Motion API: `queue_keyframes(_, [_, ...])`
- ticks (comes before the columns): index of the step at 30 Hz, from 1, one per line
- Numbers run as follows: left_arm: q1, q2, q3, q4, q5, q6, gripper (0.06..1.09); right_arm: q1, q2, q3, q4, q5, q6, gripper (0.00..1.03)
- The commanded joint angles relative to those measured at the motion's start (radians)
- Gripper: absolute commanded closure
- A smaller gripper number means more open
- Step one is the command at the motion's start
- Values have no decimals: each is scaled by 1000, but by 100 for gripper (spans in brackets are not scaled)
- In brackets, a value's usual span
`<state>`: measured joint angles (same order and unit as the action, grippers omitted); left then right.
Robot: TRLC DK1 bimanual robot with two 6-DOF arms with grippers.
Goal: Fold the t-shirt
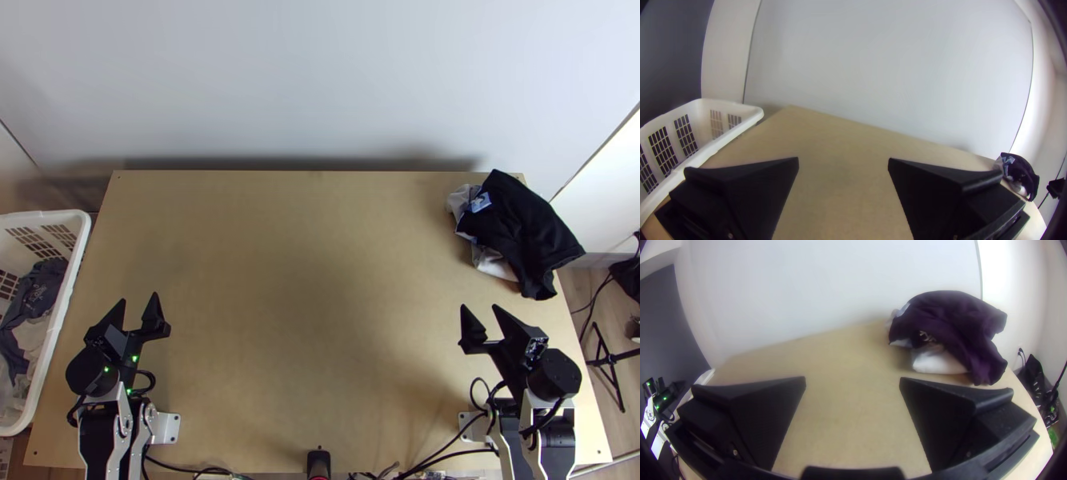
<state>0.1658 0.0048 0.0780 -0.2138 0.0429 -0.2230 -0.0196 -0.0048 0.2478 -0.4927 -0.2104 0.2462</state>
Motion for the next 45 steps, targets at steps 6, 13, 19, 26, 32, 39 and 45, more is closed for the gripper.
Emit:
queue_keyframes(6, [-3, 0, -1, -2, 0, 1, 11, 1, 0, -1, 0, 0, -1, 5])
queue_keyframes(13, [0, 0, -1, -2, 0, 1, 11, -3, 0, -2, 3, 2, 34, 5])
queue_keyframes(19, [8, 0, -1, -2, 0, 1, 11, -75, 0, -10, 55, 2, 57, 5])
queue_keyframes(26, [29, -6, 0, 4, -3, 2, 11, -217, -1, -5, 29, 11, 25, 5])
queue_keyframes(32, [37, -6, 2, 27, -1, -1, 11, -342, 0, 2, -6, 8, -18, 5])
queue_keyframes(39, [0, -6, 0, 34, 9, 14, 11, -330, -1, -10, 100, 9, -71, 5])
queue_keyframes(45, [-2, -3, 3, 128, 3, -29, 11, -212, -1, 18, 204, 8, -166, 5])
